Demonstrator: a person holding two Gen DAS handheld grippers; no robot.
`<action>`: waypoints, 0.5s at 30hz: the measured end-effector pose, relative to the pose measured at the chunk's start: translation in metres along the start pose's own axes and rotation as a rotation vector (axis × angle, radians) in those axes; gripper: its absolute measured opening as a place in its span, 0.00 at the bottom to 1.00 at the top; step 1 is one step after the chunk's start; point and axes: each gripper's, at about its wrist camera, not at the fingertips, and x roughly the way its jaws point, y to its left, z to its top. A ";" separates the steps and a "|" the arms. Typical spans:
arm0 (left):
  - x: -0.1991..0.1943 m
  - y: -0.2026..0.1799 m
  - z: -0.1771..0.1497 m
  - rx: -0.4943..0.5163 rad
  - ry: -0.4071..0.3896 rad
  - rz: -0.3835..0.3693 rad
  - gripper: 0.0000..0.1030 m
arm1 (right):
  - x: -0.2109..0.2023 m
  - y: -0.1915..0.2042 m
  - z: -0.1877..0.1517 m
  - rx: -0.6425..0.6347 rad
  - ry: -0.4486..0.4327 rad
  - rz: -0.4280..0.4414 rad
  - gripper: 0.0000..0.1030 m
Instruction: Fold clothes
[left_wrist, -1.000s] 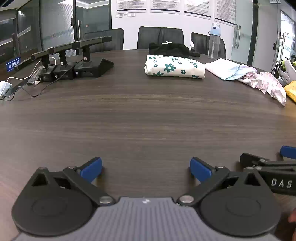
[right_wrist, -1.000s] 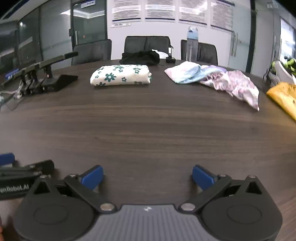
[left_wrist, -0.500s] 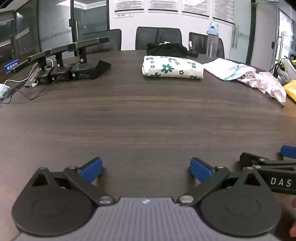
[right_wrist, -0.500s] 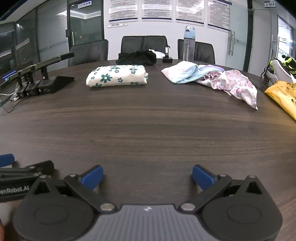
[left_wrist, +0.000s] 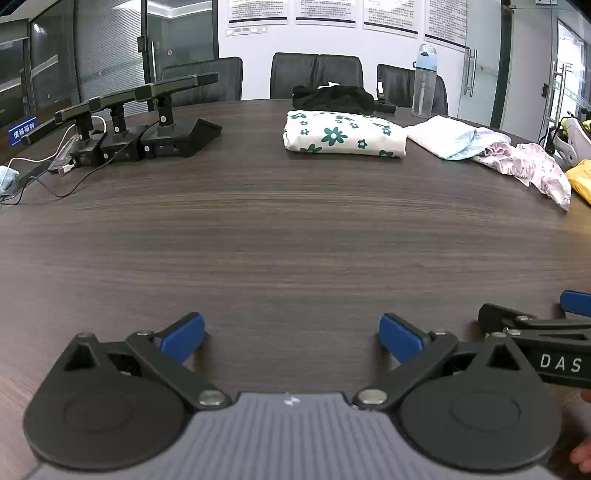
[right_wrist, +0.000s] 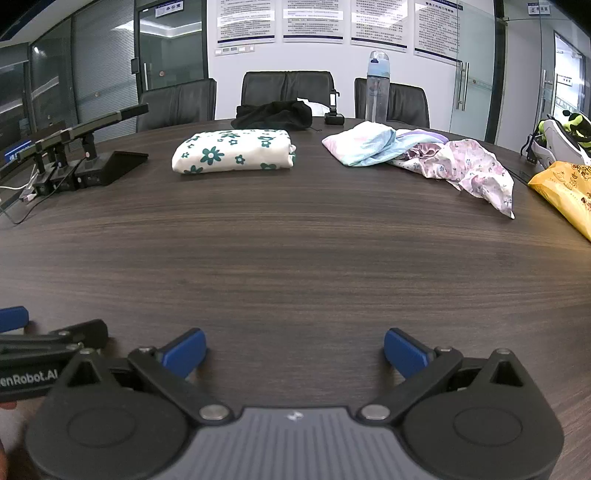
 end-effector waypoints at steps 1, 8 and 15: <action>0.000 0.000 0.000 0.000 0.000 0.000 1.00 | 0.000 0.000 0.000 0.000 0.000 0.000 1.00; 0.000 -0.001 0.000 -0.001 0.000 0.001 1.00 | -0.001 0.002 -0.001 0.003 -0.001 -0.003 1.00; 0.000 0.000 0.000 -0.001 0.000 -0.002 1.00 | -0.001 0.002 -0.001 0.002 -0.001 -0.003 1.00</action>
